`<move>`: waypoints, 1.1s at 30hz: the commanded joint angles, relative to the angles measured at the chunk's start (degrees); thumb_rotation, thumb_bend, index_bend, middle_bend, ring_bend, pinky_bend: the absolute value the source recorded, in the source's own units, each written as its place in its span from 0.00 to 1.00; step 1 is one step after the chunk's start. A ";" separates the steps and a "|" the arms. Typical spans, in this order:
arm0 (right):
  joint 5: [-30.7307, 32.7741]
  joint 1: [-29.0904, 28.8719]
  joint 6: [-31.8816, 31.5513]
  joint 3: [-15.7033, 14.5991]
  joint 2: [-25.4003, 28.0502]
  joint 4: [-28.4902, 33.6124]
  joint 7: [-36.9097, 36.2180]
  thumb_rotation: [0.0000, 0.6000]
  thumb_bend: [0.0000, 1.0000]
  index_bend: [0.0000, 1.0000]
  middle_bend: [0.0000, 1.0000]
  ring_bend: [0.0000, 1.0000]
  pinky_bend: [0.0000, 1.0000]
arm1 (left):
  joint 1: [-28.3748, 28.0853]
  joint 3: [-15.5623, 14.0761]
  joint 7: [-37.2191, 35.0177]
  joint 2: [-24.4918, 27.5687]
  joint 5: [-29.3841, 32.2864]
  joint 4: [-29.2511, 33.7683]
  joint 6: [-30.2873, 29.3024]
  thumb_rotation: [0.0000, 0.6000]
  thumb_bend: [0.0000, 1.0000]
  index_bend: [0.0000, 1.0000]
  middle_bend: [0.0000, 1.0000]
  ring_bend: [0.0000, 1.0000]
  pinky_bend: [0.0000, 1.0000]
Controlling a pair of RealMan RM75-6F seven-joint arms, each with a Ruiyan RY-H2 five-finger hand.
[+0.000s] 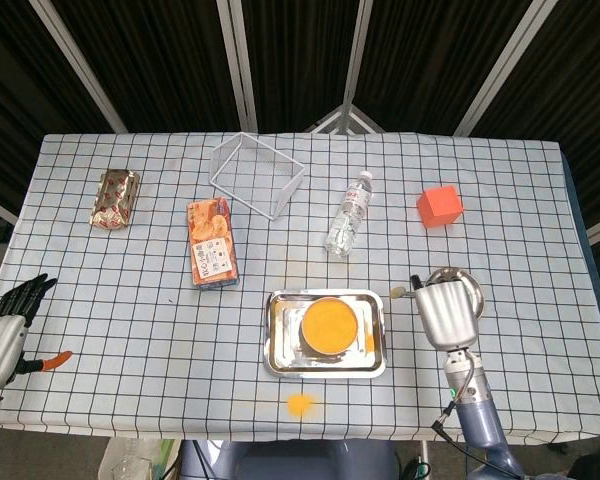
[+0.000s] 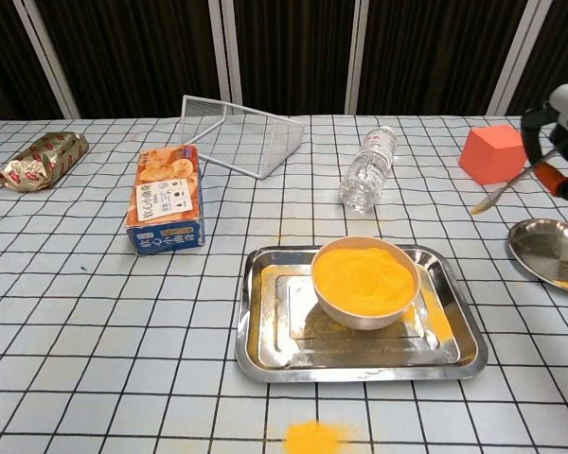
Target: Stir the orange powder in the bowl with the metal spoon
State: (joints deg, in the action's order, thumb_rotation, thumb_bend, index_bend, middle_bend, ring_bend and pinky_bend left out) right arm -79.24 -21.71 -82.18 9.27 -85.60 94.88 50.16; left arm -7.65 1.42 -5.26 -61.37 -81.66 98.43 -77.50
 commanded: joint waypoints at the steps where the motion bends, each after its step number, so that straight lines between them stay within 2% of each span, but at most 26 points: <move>1: 3.43 1.54 0.04 0.97 0.22 -6.37 -4.55 1.00 0.92 1.00 0.82 0.78 0.82 | 0.08 0.02 0.18 -0.08 0.13 -0.01 -0.07 1.00 0.01 0.00 0.00 0.00 0.00; 9: 6.87 2.68 0.40 1.91 -1.36 -13.35 -9.48 1.00 0.92 0.99 0.82 0.78 0.82 | -0.04 0.03 0.62 -0.15 0.46 0.10 0.31 1.00 0.01 0.00 0.00 0.00 0.00; 22: 9.07 3.34 1.28 0.83 -3.60 -15.78 -8.92 1.00 0.91 0.93 0.82 0.77 0.82 | -0.11 0.01 0.51 -0.03 0.59 0.20 0.63 1.00 0.01 0.00 0.00 0.00 0.00; 28: 8.94 3.41 1.02 0.50 -4.56 -16.76 -8.82 1.00 0.80 0.87 0.81 0.76 0.82 | -0.01 0.40 -0.27 -0.03 0.71 0.26 0.13 1.00 0.01 0.00 0.00 0.00 0.00; 33: 10.25 3.91 0.85 0.48 -5.32 -17.36 -7.67 1.00 0.60 0.76 0.73 0.74 0.82 | -0.01 0.45 -0.48 -0.06 0.70 0.17 0.09 1.00 0.01 0.00 0.00 0.00 0.00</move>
State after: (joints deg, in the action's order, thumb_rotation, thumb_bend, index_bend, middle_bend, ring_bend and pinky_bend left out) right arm -69.33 -17.96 -81.24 9.73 -90.69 77.67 42.10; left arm -7.66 1.88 -5.74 -61.43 -80.96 98.60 -77.40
